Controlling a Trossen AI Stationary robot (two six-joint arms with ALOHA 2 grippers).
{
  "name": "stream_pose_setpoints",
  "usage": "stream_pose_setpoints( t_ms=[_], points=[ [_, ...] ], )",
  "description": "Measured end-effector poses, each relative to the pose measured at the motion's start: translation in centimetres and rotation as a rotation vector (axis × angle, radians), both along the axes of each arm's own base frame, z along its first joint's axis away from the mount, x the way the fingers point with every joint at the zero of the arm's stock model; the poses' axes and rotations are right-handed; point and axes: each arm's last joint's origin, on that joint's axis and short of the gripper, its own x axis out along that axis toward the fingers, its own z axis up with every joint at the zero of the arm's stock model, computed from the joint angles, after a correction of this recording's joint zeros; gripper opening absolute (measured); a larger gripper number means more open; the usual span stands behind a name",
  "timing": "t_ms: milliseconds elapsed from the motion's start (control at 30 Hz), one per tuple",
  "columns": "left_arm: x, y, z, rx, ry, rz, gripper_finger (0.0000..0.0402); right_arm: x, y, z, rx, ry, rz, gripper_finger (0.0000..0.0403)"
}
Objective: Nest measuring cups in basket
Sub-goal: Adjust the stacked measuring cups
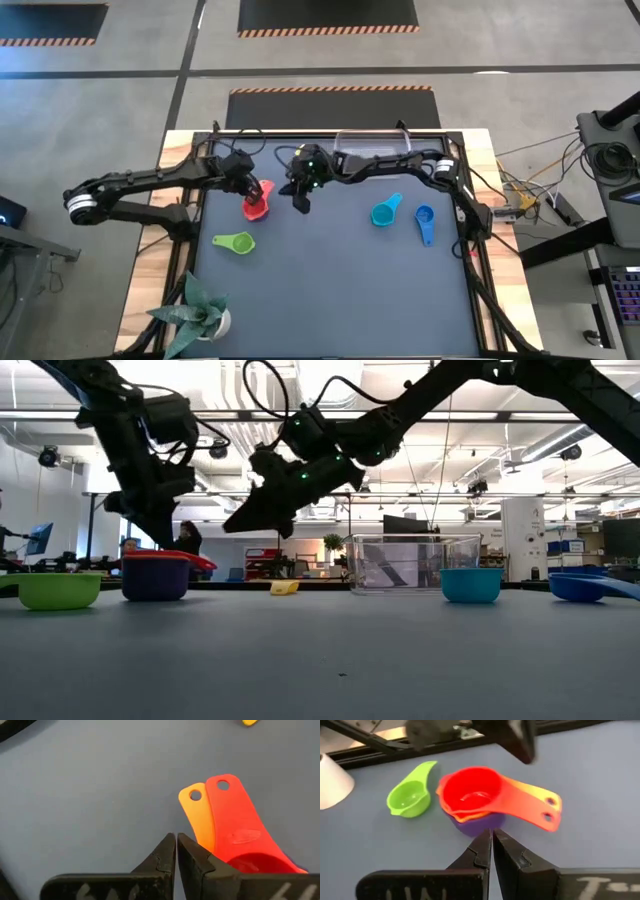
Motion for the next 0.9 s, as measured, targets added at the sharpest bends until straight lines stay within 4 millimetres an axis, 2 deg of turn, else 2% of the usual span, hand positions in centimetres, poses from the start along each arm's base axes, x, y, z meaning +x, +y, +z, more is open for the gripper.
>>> stream_pose_setpoints(
  t_ms=[133,400,667,900],
  points=[
    [-0.2,-0.1,-1.0,0.013,-0.026,0.001,0.0000,0.8,0.3,-1.2,0.011,-0.019,0.001,0.0009],
    [-0.1,0.0,-1.9,0.034,-0.071,0.005,0.0000,1.3,-0.2,-2.0,-0.064,-0.035,-0.059,0.0009],
    [-0.2,-0.1,-2.5,0.024,-0.068,0.018,0.0000,2.0,-0.3,-4.9,-0.075,-0.033,-0.079,0.0009],
    [-0.3,-0.2,-3.2,0.017,-0.085,0.039,0.0000,2.2,-0.4,-4.7,-0.088,-0.068,-0.082,0.0009]
  ],
)
